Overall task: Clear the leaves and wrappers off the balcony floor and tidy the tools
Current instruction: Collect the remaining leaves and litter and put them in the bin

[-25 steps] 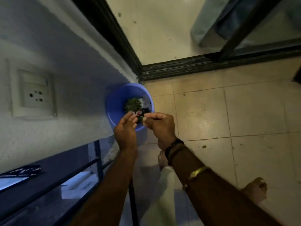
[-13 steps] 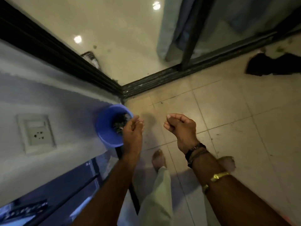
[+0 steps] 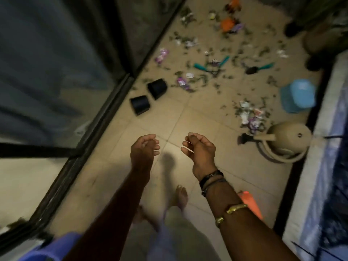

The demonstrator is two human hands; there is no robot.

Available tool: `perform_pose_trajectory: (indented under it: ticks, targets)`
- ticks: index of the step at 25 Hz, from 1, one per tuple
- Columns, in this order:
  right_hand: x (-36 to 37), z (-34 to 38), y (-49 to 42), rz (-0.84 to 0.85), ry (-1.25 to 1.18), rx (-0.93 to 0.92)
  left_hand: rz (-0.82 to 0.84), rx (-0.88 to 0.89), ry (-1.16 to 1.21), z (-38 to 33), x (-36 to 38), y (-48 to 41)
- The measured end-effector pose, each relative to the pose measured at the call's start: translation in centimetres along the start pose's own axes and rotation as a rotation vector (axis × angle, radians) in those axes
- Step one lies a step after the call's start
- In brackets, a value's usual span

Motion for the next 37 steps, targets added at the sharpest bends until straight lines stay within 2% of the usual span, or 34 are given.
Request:
perform_pose_trajectory:
  ticks: [5, 10, 15, 19, 23, 25, 27, 30, 32, 34, 35, 37]
  targets:
    - [-7.0, 9.9, -7.7, -0.202, -0.183, -0.037, 0.316, -0.018, -0.091, -5.2, 17.1, -4.7]
    - [-12.9, 16.5, -15.6, -0.404, -0.391, -0.03, 0.548, -0.012, -0.188, -9.0, 29.2, -10.0]
    - [-17.2, 20.2, -23.0, -0.565, -0.544, -0.035, 0.673, -0.019, -0.455, -10.0, 40.2, -14.6]
    - [-20.8, 20.8, -30.0, -0.599, -0.701, 0.007, 0.772, 0.011, -0.642, -8.0, 48.8, -18.6]
    - [-25.2, 18.0, -40.6, -0.624, -0.663, 0.044, 0.825, 0.08, -0.805, -1.5, 57.9, -25.6]
    - [-27.6, 15.6, -46.6, -0.622, -0.464, 0.065, 0.86, 0.08, -0.838, 2.7, 62.0, -29.7]
    - [-30.1, 12.8, -52.5, -0.7, -0.211, 0.118, 0.897, 0.117, -0.87, 7.2, 65.6, -33.1]
    - [-32.9, 8.1, -59.4, -0.91, -0.185, 0.185, 0.924, 0.486, -0.894, 13.4, 69.5, -37.4]
    - [-34.4, 4.6, -62.3, -1.039, -0.045, 0.215, 0.967, 0.748, -0.845, 16.9, 70.9, -40.4]
    - [-35.4, 1.7, -64.6, -1.122, 0.098, 0.272, 0.862, 1.046, -0.992, 20.1, 71.4, -44.0]
    - [-35.5, 0.6, -65.9, -1.156, 0.117, 0.278, 0.794, 1.146, -1.103, 21.8, 71.7, -46.1]
    - [-34.6, -0.2, -67.8, -1.109, 0.175, 0.155, 0.719, 1.149, -1.2, 23.7, 72.1, -48.5]
Point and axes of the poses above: each hand's wrist, its own y-axis away from the middle knuckle, its own x-axis out of the palm, z = x × y, the point moved 2 cm from there along -y, towards the middle knuckle, and after that the axes turned 2 degrees about z, right-handed, at the moved point
